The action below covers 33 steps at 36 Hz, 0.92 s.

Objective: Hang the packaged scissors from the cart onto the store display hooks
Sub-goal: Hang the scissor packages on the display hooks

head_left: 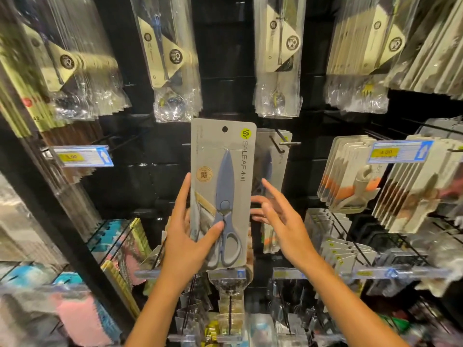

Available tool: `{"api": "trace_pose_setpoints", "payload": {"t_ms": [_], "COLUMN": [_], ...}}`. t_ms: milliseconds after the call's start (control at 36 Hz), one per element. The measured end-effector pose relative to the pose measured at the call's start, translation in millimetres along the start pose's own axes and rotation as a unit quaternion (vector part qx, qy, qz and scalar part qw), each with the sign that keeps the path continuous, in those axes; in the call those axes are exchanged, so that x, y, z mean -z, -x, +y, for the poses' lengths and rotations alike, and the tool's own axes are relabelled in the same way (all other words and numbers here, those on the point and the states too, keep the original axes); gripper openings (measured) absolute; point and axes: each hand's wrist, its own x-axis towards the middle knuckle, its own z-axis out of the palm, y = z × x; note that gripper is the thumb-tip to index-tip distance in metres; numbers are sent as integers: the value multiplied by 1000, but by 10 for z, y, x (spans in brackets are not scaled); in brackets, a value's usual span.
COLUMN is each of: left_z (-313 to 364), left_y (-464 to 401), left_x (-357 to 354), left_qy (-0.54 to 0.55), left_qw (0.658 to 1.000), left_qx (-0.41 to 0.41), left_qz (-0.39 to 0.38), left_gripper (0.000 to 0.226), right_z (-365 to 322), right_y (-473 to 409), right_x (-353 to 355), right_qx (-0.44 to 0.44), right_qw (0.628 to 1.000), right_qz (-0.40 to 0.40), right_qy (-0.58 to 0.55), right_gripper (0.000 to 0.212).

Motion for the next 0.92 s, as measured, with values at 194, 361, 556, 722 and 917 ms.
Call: {"api": "trace_pose_setpoints", "payload": {"t_ms": [194,361,556,722,917], "left_z": [-57,-132,-171,-162,-99], "left_y": [70,91,75,19,-57], "left_x": [-51,-89,-201,-339,-550], "left_qy": [18,31,35,-12,-16], "left_qw": [1000,997,989,986,981], "left_qx": [2,26,58,67,57], "left_qz": [-9,-66,-128,-150,-184], "left_gripper": [100,107,114,124,123], "right_z": [-208,-142,-57,64,85], "right_y": [154,291,414,472,512], "right_x": [-101,-13,99,237,428], "right_qx": [12,-4,-26,-38,-39], "right_qw": [1000,1000,999,997,995], "right_qz": [-11,10,40,66,92], "right_qy": [-19,-15,-8,-1,11], "right_gripper": [68,68,69,68,67]}}
